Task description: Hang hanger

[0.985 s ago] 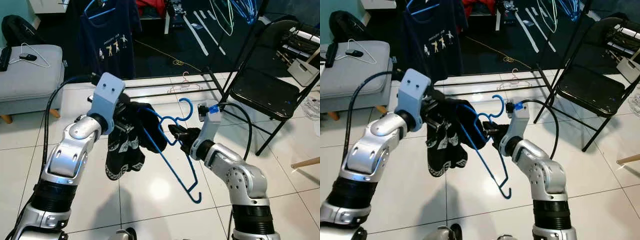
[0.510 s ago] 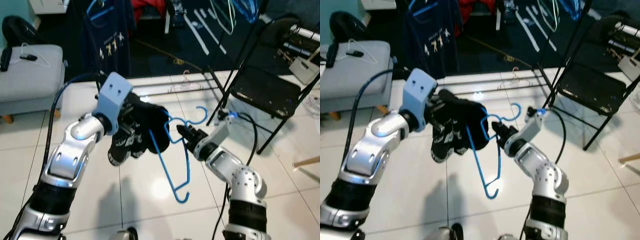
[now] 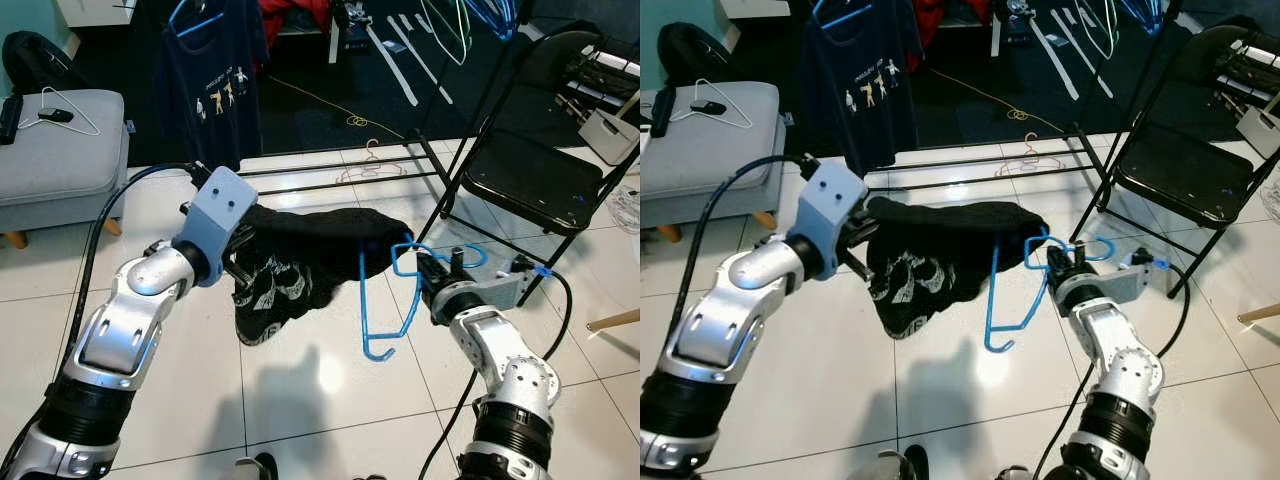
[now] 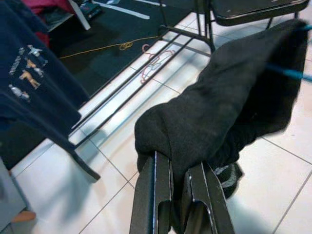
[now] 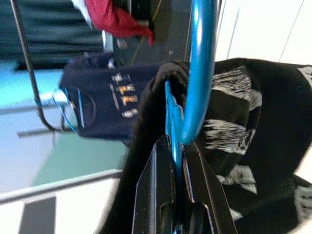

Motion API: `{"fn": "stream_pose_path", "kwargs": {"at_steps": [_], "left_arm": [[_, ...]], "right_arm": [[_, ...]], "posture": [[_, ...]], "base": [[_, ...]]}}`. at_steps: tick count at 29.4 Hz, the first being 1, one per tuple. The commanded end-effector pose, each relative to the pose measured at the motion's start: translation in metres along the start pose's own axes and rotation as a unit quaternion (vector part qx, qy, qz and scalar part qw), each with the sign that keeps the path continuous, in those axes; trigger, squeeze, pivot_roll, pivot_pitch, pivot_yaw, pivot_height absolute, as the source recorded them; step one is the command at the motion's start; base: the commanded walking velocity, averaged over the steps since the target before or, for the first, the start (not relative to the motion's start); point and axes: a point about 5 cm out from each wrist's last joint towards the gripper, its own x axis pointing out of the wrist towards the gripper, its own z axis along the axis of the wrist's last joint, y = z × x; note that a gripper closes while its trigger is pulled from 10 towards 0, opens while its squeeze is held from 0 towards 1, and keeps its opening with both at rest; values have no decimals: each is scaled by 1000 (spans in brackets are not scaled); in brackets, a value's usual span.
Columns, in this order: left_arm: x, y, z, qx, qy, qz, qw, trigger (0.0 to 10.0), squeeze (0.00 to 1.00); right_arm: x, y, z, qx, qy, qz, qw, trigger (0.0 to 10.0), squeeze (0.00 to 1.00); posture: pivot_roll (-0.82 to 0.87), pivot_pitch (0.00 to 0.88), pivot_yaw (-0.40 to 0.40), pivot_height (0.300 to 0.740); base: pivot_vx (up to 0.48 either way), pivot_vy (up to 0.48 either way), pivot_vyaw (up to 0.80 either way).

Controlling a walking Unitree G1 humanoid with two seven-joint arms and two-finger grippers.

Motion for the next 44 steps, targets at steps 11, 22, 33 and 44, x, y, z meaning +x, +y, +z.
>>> {"fn": "stream_pose_path", "kwargs": {"at_steps": [11, 22, 33, 44], "left_arm": [[-21, -17, -4, 3, -21, -75, 997, 10000, 0], [-35, -26, -32, 43, 33, -112, 992, 10000, 0], [-36, -35, 1, -31, -37, -142, 989, 10000, 0], [-27, -40, 38, -117, -115, -150, 975, 10000, 0]], "right_arm": [[15, 22, 11, 132, -72, 28, 988, 10000, 0], [20, 51, 29, 167, -103, 81, 977, 10000, 0], [29, 55, 22, 105, -88, 72, 988, 10000, 0], [36, 59, 6, -96, -93, 44, 990, 10000, 0]], "posture": [[15, 240, -16, 740], [9, 242, -23, 740], [10, 243, -31, 740], [10, 242, -27, 740]], "base": [[0, 0, 0], [0, 0, 0], [0, 0, 0], [0, 0, 0]]}}
